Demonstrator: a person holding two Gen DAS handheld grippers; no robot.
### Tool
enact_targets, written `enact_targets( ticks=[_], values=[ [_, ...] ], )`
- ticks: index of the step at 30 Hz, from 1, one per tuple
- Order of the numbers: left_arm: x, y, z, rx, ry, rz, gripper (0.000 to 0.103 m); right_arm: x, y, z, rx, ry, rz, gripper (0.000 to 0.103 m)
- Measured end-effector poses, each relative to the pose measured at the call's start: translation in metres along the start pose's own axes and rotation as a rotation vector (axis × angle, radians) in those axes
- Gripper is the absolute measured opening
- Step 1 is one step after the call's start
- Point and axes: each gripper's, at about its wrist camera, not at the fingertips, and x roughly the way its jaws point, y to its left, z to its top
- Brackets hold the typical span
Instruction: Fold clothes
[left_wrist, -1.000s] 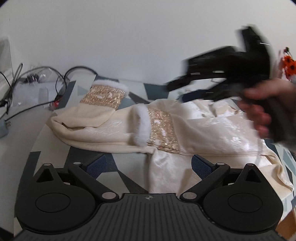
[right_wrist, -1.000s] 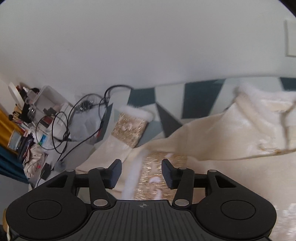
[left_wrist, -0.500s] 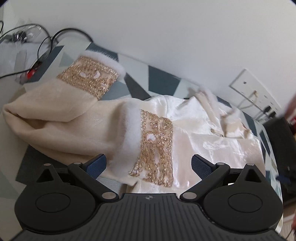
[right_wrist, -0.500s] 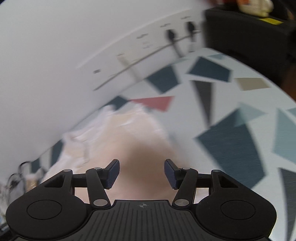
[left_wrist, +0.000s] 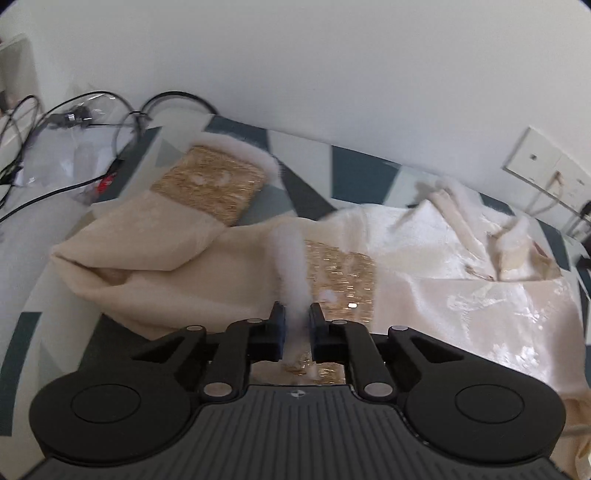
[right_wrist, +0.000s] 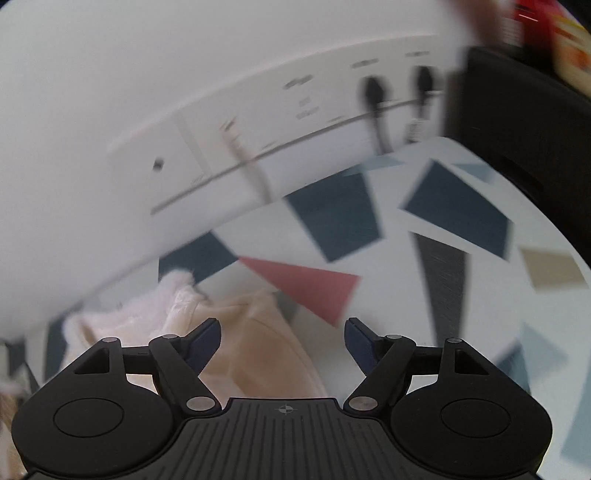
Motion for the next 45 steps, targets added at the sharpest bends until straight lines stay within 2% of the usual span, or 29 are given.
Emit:
enact_targets(
  ticks=[1, 3, 7, 12, 14, 15, 16, 17, 18, 21, 23, 26, 29, 31, 33, 37, 40, 42, 43, 45],
  values=[
    [0.001, -0.002, 0.001, 0.012, 0.000, -0.006, 0.047, 0.008, 0.008, 0.002, -0.035, 0.036, -0.007, 0.070],
    [0.001, -0.008, 0.002, 0.053, -0.026, 0.001, 0.062, 0.023, 0.025, 0.007, -0.106, 0.108, -0.020, 0.068],
    [0.007, -0.028, 0.008, 0.190, -0.081, 0.091, 0.062, 0.045, 0.049, 0.012, -0.231, 0.214, -0.050, 0.062],
    [0.031, -0.032, 0.013, 0.190, -0.043, 0.097, 0.062, 0.064, 0.053, 0.007, -0.297, 0.302, -0.105, 0.057],
    [0.036, -0.031, 0.011, 0.192, -0.042, 0.104, 0.062, 0.065, 0.052, 0.005, -0.319, 0.289, -0.106, 0.054],
    [0.038, -0.030, 0.010, 0.195, -0.042, 0.107, 0.062, 0.065, 0.051, 0.005, -0.328, 0.281, -0.106, 0.046],
    [0.039, -0.030, 0.009, 0.199, -0.040, 0.112, 0.051, 0.063, 0.049, 0.006, -0.328, 0.270, -0.103, 0.030],
    [0.040, -0.030, 0.008, 0.201, -0.040, 0.124, 0.037, 0.060, 0.044, 0.008, -0.322, 0.256, -0.101, 0.024],
    [0.040, -0.030, 0.009, 0.195, -0.036, 0.127, 0.015, 0.057, 0.040, 0.011, -0.316, 0.241, -0.098, 0.014],
    [0.037, -0.029, 0.013, 0.177, -0.034, 0.128, 0.013, 0.049, 0.018, 0.019, -0.249, 0.196, -0.080, 0.011],
    [0.033, -0.031, 0.014, 0.184, -0.053, 0.133, 0.013, 0.045, -0.002, 0.025, -0.142, 0.173, -0.053, 0.007],
    [0.028, -0.032, 0.018, 0.174, -0.077, 0.139, 0.013, 0.037, -0.035, 0.031, 0.058, 0.109, -0.017, 0.007],
    [0.014, -0.031, 0.022, 0.126, -0.112, 0.127, 0.013, 0.017, -0.059, 0.032, 0.192, 0.012, -0.034, 0.011],
    [0.002, -0.032, 0.024, 0.110, -0.135, 0.103, 0.013, 0.008, -0.063, 0.029, 0.174, 0.012, -0.002, 0.024],
    [-0.009, -0.036, 0.027, 0.111, -0.159, 0.077, 0.013, 0.002, -0.064, 0.025, 0.147, 0.035, 0.037, 0.029],
    [-0.020, -0.041, 0.033, 0.113, -0.203, 0.077, 0.013, -0.020, -0.063, 0.010, 0.121, 0.048, 0.122, 0.041],
    [-0.029, -0.033, 0.038, 0.038, -0.251, 0.096, 0.013, -0.031, -0.062, 0.000, 0.120, 0.044, 0.144, 0.045],
    [-0.030, -0.026, 0.039, 0.021, -0.253, 0.117, 0.013, -0.040, -0.064, -0.006, 0.121, 0.040, 0.165, 0.048],
    [-0.030, -0.023, 0.039, 0.014, -0.251, 0.129, 0.013, -0.045, -0.065, -0.009, 0.119, 0.040, 0.177, 0.053],
    [-0.015, -0.018, 0.035, 0.000, -0.177, 0.111, 0.013, -0.048, -0.067, -0.019, 0.099, 0.050, 0.184, 0.057]
  ],
)
